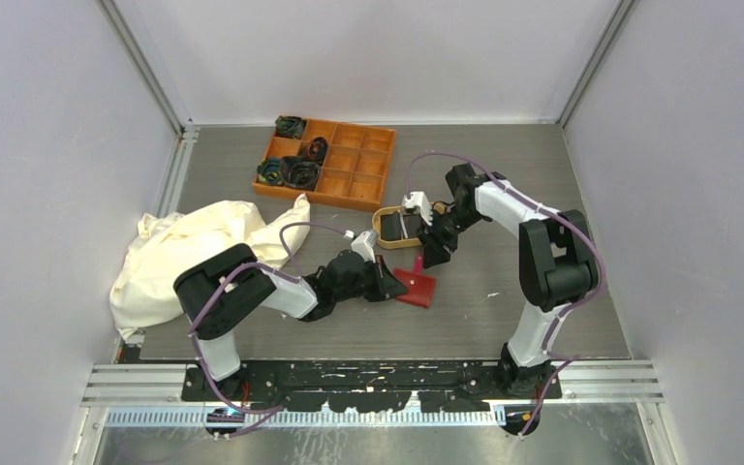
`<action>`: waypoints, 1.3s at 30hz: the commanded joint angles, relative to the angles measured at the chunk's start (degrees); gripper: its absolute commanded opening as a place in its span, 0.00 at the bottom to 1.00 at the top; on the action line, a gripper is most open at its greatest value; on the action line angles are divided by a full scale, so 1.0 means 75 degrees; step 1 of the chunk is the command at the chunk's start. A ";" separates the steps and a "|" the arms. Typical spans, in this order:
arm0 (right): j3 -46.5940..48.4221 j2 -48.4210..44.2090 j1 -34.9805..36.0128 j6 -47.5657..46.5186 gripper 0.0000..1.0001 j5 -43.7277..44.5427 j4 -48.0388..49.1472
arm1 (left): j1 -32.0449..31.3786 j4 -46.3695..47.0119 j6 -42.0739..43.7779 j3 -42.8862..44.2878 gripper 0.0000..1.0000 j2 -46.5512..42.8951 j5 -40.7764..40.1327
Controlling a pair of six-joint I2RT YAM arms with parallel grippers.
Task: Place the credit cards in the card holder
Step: Close the card holder at the center of the board.
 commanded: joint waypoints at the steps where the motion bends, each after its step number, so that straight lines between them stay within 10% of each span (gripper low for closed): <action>1: 0.0336 0.0183 -0.0029 0.0622 0.54 0.0162 0.0120 | 0.0036 -0.0030 0.0304 -0.0116 0.00 0.0147 -0.0040; 39: 0.0957 0.0822 0.0402 0.1455 0.30 0.0372 0.0162 | 0.0037 -0.0042 0.0315 -0.0113 0.00 0.0150 -0.0004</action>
